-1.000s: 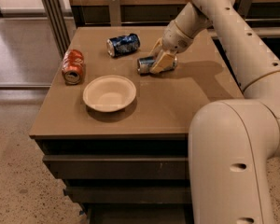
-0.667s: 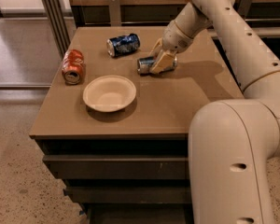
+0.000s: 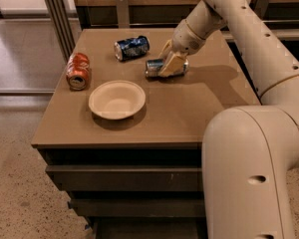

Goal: Place redbull can into bottom drawer

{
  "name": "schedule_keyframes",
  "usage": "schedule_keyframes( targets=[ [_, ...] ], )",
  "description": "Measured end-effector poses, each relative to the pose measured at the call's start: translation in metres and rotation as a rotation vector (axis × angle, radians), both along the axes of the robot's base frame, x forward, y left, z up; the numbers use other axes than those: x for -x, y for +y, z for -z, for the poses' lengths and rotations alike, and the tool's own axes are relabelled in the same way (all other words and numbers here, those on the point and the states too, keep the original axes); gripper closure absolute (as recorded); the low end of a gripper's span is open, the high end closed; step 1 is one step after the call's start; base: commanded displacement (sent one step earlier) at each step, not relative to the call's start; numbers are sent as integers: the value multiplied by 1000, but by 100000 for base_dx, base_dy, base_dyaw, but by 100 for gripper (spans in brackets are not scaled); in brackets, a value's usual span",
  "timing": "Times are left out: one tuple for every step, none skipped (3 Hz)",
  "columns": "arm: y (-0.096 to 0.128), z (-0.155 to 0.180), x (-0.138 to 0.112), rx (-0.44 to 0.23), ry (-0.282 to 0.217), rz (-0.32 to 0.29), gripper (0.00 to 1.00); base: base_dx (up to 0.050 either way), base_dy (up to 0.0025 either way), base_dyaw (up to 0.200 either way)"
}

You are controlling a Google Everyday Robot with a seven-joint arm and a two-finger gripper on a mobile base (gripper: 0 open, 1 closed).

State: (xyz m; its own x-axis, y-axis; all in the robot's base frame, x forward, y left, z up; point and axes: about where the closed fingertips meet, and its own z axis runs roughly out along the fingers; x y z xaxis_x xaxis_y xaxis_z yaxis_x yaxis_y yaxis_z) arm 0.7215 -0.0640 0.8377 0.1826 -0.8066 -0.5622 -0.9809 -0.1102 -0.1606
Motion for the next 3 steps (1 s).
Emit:
schedule_keyframes(
  targets=[
    [-4,-32,12,-65,-65,12,100,0,0,0],
    [-14,-74,40,-87,-144,63,100,0,0,0],
    [-19,-102,73,-90,-201,105,100,0,0,0]
  ],
)
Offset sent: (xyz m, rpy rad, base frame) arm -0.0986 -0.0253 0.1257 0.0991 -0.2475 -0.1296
